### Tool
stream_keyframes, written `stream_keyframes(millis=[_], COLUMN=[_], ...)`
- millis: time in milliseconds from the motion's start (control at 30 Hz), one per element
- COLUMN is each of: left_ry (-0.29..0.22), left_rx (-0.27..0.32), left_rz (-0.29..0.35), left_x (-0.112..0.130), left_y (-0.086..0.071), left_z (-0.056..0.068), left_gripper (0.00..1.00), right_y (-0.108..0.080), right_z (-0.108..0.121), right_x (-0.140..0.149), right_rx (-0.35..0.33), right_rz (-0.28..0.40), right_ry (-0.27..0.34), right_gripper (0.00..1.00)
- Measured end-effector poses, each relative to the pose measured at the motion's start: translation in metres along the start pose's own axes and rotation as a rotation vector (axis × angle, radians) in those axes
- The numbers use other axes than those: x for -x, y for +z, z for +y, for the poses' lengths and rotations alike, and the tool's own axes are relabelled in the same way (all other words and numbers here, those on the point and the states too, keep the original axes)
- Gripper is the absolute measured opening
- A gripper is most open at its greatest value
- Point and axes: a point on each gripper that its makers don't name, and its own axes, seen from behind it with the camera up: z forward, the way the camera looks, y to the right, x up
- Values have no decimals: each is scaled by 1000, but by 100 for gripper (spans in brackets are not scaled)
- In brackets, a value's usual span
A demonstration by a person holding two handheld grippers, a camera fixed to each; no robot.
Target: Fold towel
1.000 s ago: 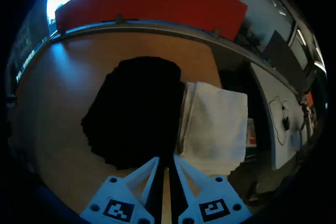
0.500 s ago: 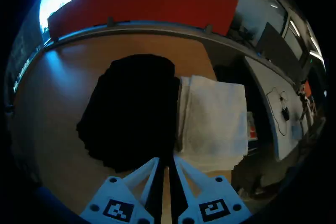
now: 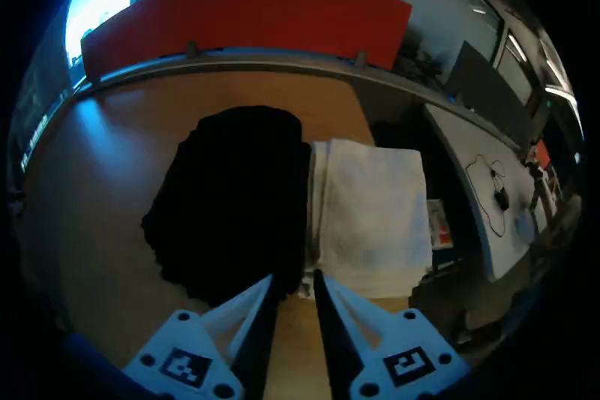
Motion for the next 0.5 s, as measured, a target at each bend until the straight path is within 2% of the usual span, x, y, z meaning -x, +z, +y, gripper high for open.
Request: stream_keyframes(millis=[300, 367, 500], left_ry=[-1, 1, 1], left_rx=[6, 7, 9], left_rz=[12, 15, 21], left_x=[-3, -4, -6], left_y=[0, 0, -1], left_z=[-3, -3, -5], left_gripper=[93, 93, 93], right_y=[-9, -10, -13], right_z=[-20, -23, -29], right_x=[-5, -6, -9], right_rx=[-30, -29, -23], right_rz=[46, 53, 68], right_ry=[9, 3, -5], right_gripper=[87, 92, 94])
